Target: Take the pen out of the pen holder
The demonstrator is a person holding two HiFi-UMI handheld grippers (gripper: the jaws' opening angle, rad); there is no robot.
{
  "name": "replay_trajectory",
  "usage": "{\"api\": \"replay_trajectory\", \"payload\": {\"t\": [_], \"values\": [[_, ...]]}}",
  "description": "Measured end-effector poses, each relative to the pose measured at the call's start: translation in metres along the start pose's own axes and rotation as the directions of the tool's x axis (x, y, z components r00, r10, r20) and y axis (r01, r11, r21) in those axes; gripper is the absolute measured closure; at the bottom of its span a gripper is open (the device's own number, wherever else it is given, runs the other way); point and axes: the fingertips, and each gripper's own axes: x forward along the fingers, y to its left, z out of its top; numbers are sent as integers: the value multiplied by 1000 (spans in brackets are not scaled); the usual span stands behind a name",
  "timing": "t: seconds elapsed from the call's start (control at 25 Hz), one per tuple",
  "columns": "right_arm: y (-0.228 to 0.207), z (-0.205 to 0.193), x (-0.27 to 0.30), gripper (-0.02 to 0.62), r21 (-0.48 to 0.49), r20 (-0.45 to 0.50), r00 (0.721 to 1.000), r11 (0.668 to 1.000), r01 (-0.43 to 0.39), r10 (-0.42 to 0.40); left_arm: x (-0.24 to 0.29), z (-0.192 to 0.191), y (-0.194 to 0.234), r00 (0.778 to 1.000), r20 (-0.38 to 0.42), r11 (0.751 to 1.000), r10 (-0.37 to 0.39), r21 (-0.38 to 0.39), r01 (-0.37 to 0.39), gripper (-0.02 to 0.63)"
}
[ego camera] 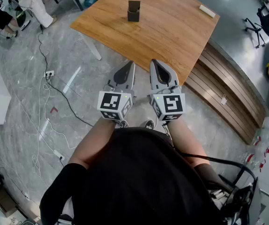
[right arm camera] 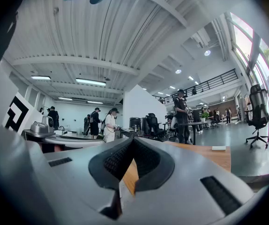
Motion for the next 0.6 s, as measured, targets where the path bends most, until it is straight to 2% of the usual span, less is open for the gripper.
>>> {"api": "replay_trajectory", "payload": {"t": [0.6], "values": [[-24,-8,6,581,11,-2,1000,1000,-25,25,23,-6,-9,999,-1,999,33,-8,-33,605]]}}
